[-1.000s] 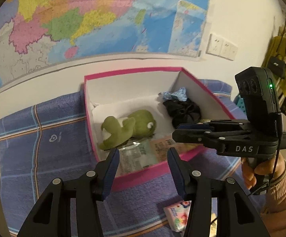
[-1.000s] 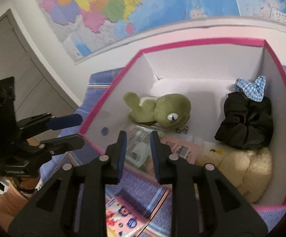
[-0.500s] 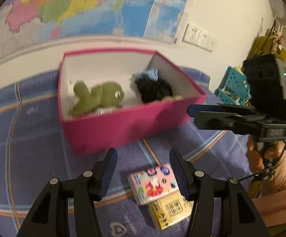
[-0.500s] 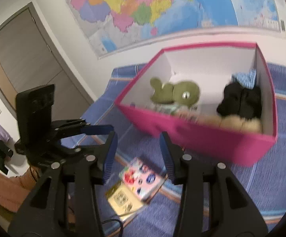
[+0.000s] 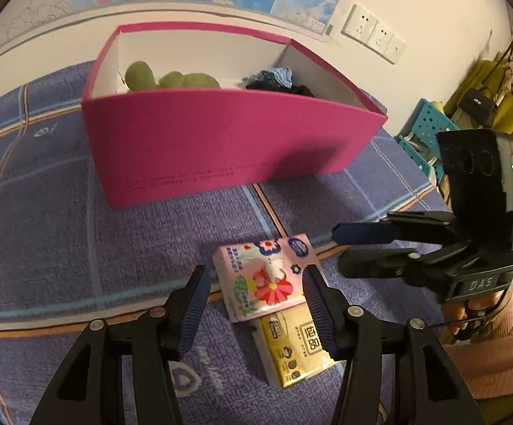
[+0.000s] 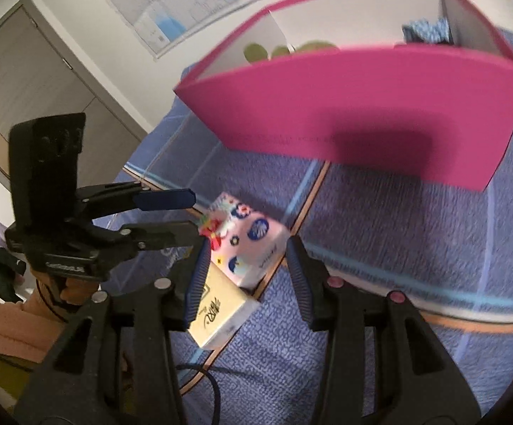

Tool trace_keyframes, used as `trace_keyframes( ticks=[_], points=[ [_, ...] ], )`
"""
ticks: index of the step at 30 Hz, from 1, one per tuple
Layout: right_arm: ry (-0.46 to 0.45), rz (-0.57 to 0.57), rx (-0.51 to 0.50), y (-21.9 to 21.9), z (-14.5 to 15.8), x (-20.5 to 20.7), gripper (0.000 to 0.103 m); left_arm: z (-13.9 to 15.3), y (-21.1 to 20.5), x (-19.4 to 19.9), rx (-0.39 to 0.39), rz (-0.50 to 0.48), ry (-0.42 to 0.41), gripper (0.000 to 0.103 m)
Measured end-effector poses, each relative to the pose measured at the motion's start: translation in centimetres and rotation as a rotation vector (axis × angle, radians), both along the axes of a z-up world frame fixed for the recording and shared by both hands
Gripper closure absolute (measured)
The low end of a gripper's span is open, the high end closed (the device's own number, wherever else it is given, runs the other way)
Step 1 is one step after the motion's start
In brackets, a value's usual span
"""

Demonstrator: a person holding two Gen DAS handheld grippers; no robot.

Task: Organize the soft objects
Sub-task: 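Move both grippers down to the pink flowered tissue pack, then close both grippers on the pink flowered tissue pack, then lift the flowered pack with both grippers and lower it into the box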

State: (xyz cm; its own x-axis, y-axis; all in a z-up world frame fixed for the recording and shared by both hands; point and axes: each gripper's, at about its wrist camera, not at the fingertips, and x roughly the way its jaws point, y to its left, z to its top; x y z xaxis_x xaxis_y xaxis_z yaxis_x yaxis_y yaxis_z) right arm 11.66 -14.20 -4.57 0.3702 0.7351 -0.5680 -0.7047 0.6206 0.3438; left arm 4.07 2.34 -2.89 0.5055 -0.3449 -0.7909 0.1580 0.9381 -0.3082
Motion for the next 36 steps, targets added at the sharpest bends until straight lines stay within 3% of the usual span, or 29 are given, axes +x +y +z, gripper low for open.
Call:
trace_keyframes(
  ticks=[11, 17, 23, 36],
  points=[
    [0.050, 0.013, 0.019, 0.9, -1.6, 0.9, 0.057, -1.4, -0.6, 0.1, -0.018, -0.021, 0.055, 0.061],
    [0.047, -0.007, 0.016, 1.0, -1.4, 1.0, 0.065, -1.5, -0.8, 0.2, -0.051, -0.027, 0.067, 0.061],
    [0.035, -0.032, 0.010, 0.6, -1.3, 0.9, 0.065, -1.4, -1.5, 0.3, -0.056, -0.050, 0.063, 0.060],
    [-0.077, -0.069, 0.028, -1.6, 2.2, -0.9, 0.065, 2.1, -2.6, 1.1, -0.057, -0.082, -0.037, 0.059]
  ],
)
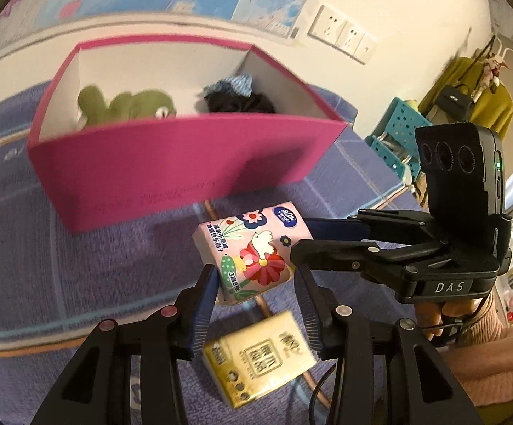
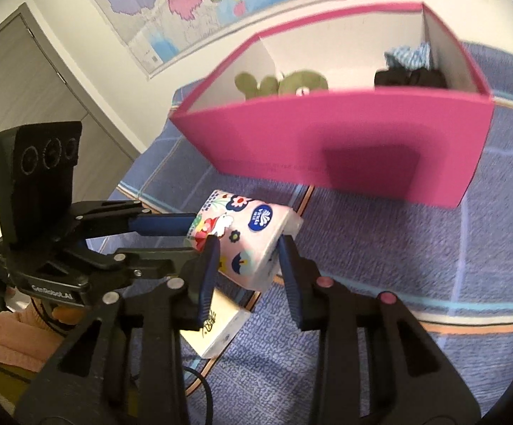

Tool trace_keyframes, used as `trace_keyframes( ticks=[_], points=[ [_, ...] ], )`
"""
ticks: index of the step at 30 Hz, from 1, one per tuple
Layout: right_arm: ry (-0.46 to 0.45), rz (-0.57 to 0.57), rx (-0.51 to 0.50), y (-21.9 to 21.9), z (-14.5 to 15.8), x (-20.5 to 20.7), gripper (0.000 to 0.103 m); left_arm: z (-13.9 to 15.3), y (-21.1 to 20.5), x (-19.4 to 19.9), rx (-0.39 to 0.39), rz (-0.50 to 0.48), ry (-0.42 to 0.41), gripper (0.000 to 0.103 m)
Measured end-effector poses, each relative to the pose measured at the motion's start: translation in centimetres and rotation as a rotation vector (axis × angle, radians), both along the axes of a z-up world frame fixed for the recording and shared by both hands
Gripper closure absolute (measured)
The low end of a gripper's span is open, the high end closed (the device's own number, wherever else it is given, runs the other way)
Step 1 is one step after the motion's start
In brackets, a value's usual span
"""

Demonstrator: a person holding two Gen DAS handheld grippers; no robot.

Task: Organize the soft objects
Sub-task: 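Lift the flowered pack with both grippers and lower it into the box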

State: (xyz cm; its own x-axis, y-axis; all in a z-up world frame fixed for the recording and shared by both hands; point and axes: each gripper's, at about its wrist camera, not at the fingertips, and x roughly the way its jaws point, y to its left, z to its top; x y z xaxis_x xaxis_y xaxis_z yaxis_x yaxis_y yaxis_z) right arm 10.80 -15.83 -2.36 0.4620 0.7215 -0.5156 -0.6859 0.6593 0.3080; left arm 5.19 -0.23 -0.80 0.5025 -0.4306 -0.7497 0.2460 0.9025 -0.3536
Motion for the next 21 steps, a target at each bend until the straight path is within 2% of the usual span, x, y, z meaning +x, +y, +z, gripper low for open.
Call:
trace_keyframes(
  ticks=[9, 21],
  points=[
    [-0.081, -0.027, 0.018, -1.6, 2.7, -0.7, 0.065, 2.4, -0.7, 1.3, 0.011, -0.017, -0.060, 0.059],
    [-0.164, -0.052, 0.036, -2.2, 6.3, 0.5, 0.065, 5.8, -1.5, 3.1, 0.020, -0.019, -0.144, 0.059]
  ],
)
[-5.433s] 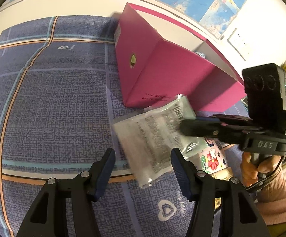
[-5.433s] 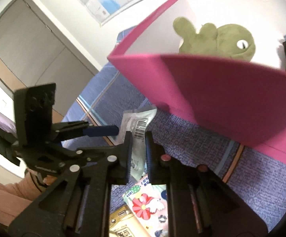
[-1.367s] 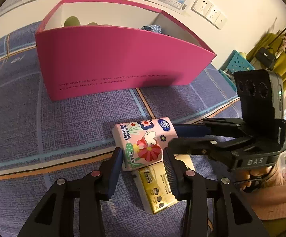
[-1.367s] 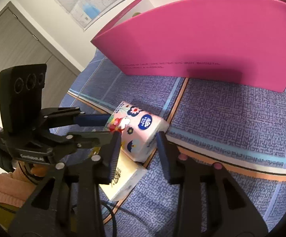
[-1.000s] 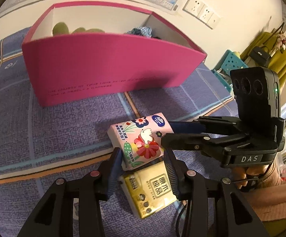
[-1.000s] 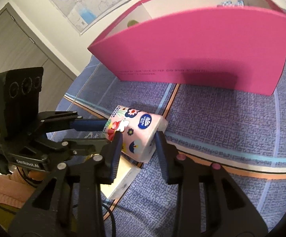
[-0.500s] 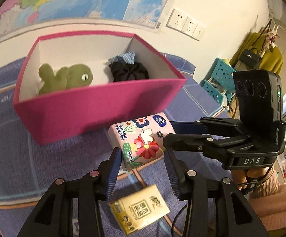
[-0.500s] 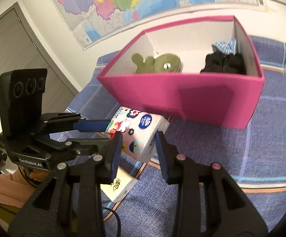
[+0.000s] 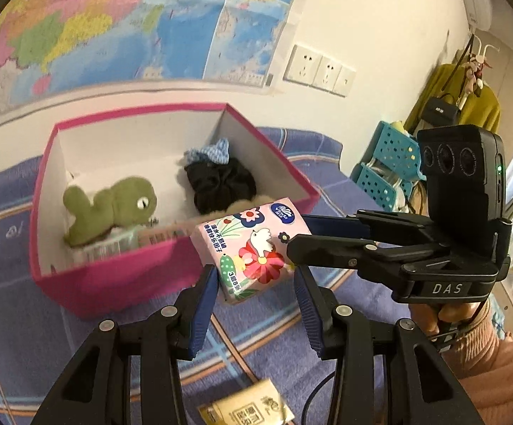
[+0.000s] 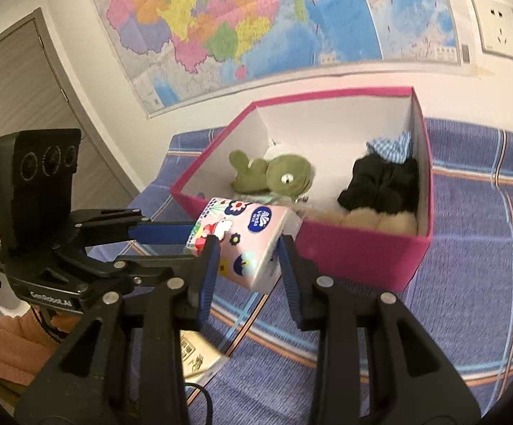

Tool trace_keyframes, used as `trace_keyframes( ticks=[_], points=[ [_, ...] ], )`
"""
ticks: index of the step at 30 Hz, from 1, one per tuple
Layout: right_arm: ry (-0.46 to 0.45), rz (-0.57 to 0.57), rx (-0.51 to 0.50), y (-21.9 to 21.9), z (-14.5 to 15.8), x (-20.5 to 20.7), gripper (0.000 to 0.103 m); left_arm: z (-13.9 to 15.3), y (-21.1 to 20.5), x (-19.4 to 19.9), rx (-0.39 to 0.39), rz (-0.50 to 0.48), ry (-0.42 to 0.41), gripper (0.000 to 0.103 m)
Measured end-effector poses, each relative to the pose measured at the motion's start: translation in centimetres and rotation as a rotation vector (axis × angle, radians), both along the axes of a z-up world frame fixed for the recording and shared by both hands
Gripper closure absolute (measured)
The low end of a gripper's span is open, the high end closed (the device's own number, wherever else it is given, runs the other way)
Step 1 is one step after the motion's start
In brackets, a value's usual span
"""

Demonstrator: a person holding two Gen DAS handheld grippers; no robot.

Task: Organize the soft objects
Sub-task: 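Lift the flowered pack with both grippers and lower it into the box, then open both grippers to release the flowered pack in the box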

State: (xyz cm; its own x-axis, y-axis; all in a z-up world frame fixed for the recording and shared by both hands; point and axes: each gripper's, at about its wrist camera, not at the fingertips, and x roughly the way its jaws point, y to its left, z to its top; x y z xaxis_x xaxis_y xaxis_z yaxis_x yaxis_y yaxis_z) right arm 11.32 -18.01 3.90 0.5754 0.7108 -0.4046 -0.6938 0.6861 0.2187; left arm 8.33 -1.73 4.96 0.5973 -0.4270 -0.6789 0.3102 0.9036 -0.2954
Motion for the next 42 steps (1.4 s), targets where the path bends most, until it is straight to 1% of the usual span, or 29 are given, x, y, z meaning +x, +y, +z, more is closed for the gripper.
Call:
trace_keyframes(
  ticks=[5, 8, 13, 17, 21, 30, 42],
  points=[
    [-0.023, -0.004, -0.001, 0.0, 1.2, 0.8, 0.065, 0.8, 0.0, 1.1, 0.020, 0.009, -0.022, 0.059],
    [-0.033, -0.007, -0.001, 0.0, 1.8, 1.4, 0.065, 1.3, 0.2, 2.0, 0.015, 0.012, -0.025, 0.059],
    [-0.028, -0.014, 0.012, 0.0, 2.5, 2.9, 0.065, 1.8, 0.6, 3.5, 0.000, 0.016, -0.025, 0.059],
    [-0.019, -0.020, 0.015, 0.1, 2.7, 4.0, 0.065, 1.8, 0.6, 4.5, 0.013, 0.023, -0.024, 0.059],
    [-0.001, -0.026, 0.014, 0.3, 2.5, 5.2, 0.065, 1.5, 0.9, 5.5, 0.007, 0.032, -0.009, 0.059],
    [0.081, -0.029, 0.036, 0.7, 1.8, 8.5, 0.065, 0.1, 1.9, 7.9, -0.002, 0.055, 0.045, 0.059],
    [0.127, -0.066, -0.002, 1.8, 0.7, 11.7, 0.065, -1.5, 2.3, 10.2, 0.018, 0.076, 0.100, 0.059]
  ],
)
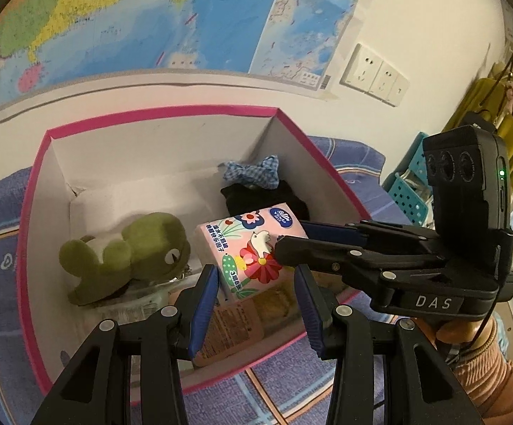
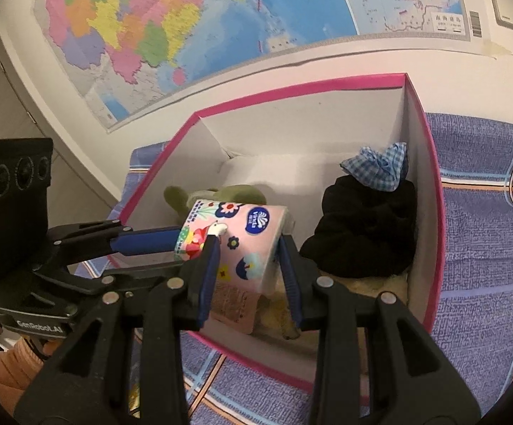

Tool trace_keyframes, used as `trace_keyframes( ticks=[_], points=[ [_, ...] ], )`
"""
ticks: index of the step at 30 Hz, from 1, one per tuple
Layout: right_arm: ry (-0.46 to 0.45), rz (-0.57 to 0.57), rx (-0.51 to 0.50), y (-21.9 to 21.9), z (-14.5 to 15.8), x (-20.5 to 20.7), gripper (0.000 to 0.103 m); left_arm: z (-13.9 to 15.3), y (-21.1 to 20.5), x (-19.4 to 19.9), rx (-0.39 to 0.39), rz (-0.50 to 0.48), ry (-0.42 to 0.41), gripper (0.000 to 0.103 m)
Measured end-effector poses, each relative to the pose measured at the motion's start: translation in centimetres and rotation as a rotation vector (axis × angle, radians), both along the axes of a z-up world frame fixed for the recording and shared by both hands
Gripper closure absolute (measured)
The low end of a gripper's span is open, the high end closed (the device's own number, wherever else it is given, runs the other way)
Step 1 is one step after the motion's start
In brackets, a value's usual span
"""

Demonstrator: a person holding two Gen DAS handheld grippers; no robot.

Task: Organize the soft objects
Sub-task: 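Open both grippers to release the flowered pack in the box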

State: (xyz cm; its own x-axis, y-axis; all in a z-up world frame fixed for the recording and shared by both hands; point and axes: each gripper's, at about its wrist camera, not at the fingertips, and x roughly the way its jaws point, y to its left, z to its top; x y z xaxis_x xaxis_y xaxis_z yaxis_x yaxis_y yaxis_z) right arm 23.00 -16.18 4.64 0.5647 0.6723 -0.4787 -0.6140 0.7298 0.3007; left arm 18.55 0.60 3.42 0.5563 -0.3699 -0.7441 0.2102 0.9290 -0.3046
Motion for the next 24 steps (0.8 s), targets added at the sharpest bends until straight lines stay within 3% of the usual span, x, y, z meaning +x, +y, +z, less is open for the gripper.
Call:
trace_keyframes(
  ticks=[10, 24],
  points=[
    [-0.005, -0.042, -0.029, 0.3, -0.4, 0.9, 0.065, -1.6, 0.8, 1.4, 0.024, 0.058, 0.033, 0.059],
    [-0.041, -0.027, 0.004, -1.8, -0.2, -2.6, 0.064, -0.2, 1.3, -2.5, 0.058, 0.068, -0.047, 0.056]
  ],
)
